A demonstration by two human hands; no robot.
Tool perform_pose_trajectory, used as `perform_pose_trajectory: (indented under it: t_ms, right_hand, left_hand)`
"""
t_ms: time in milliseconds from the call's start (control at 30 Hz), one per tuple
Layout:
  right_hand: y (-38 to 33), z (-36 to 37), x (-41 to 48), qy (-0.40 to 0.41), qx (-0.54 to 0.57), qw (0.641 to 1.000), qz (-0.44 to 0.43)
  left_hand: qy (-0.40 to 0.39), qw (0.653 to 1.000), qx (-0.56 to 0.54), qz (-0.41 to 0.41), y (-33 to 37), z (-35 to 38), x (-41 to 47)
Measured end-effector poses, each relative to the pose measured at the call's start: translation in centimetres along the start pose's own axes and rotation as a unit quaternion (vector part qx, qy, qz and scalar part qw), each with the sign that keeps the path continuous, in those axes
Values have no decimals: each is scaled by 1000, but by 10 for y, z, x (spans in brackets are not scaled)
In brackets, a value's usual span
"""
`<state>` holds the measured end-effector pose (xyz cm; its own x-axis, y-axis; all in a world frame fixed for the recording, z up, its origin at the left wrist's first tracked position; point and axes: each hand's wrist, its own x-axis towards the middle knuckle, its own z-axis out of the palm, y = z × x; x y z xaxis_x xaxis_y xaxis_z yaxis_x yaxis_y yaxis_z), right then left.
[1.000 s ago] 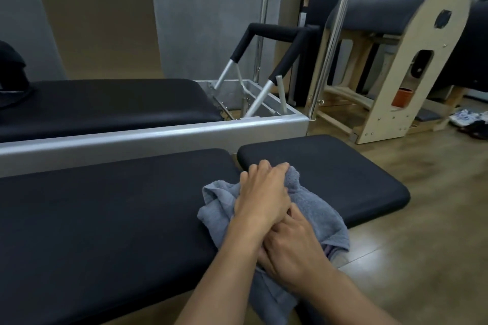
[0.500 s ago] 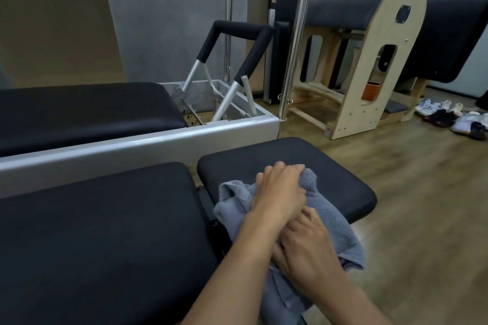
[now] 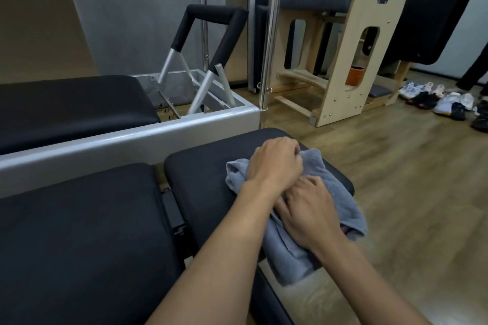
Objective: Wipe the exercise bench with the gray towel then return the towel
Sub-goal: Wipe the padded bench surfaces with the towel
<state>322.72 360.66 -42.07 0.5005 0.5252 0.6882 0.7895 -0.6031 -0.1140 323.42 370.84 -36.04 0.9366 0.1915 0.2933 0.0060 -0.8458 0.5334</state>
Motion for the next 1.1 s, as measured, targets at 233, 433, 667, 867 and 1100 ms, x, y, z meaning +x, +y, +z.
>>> perform_pose_trajectory:
  t_ms: [233, 433, 667, 867, 1100]
  right_hand:
    - [27, 21, 53, -99, -54, 993, 23]
    - [41, 66, 111, -195, -41, 978, 64]
    - [23, 102, 152, -252, 5, 965, 69]
    - [-21, 109, 153, -260, 40, 963, 53]
    - [-117, 115, 149, -251, 30, 965, -68]
  left_hand:
    - [37, 999, 13, -36, -35, -6, -1]
    - [41, 997, 3, -61, -66, -16, 7]
    - [79, 989, 39, -122, -103, -40, 9]
    - [125, 981, 7, -145, -127, -65, -1]
    - [198, 950, -33, -240, -156, -93, -29]
